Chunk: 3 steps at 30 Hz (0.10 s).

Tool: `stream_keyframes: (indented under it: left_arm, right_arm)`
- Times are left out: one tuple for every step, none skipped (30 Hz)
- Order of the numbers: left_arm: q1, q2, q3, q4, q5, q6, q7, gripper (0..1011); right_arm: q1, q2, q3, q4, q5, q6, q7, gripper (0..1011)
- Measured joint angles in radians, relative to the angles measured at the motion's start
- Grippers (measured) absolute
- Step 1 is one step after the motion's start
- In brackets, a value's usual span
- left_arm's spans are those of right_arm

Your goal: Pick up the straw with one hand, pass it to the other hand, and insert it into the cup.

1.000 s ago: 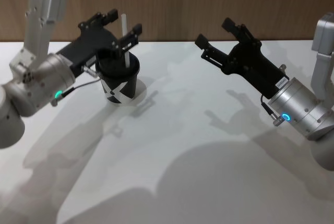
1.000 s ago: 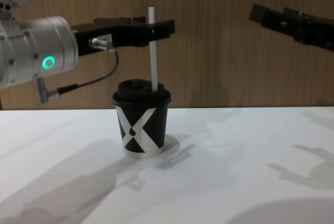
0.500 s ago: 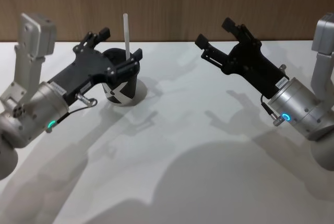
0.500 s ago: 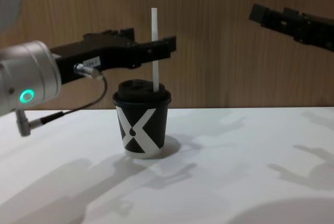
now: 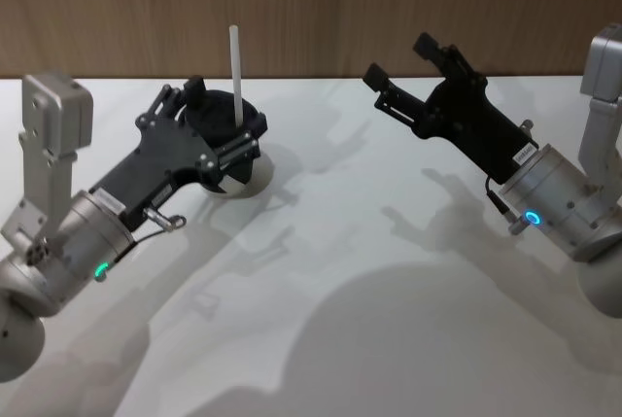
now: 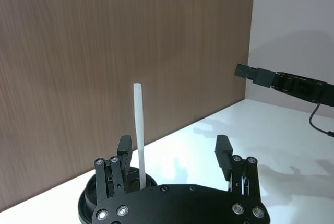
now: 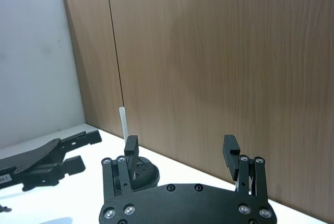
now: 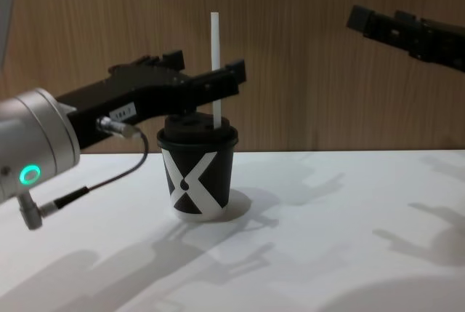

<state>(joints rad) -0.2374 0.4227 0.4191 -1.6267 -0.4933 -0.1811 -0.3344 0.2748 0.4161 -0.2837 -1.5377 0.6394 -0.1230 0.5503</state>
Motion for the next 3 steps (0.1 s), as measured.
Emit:
stream_keyframes:
  left_arm:
    - [0.003,-0.003,0.001,0.001,0.001,-0.005,0.0,1000]
    - [0.008,-0.008,0.002,0.003,0.003,-0.016,0.0,1000]
    - [0.01,-0.01,0.002,0.005,0.004,-0.02,0.0,1000]
  right_arm:
    - [0.0,0.0,0.0,0.0,0.0,0.0,0.0,1001]
    - [0.0,0.0,0.0,0.0,0.0,0.0,0.0,1001]
    - [0.0,0.0,0.0,0.0,0.0,0.0,0.0,1001]
